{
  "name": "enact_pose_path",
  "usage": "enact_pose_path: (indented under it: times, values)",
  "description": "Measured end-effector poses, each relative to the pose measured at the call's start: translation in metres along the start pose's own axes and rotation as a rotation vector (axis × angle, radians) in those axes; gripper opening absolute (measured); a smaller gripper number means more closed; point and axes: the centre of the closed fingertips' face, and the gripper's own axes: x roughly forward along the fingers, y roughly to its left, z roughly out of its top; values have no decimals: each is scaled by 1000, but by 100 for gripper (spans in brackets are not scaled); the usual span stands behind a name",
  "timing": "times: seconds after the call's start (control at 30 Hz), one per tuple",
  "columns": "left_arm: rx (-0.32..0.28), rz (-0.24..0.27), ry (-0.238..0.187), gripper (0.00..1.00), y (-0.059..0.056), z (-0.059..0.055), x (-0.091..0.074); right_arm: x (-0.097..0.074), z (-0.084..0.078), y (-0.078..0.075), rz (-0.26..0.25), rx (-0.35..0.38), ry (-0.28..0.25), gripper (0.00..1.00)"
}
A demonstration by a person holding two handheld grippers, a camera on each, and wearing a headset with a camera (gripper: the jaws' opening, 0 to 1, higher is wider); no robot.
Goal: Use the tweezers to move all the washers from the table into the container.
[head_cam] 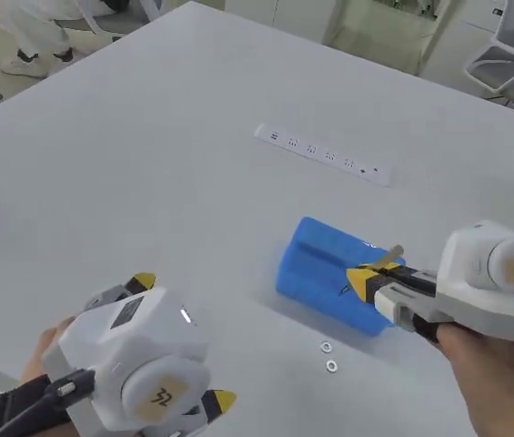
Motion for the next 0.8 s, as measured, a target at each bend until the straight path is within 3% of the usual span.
enact_pose_path:
  times: [0.47,0.8]
  values:
    - [6,-4,14,92,-1,-3,1,15,-49,7,2,68,80,5]
    - [8,-4,17,92,-1,-3,1,24,-73,-3,-6,80,139,5]
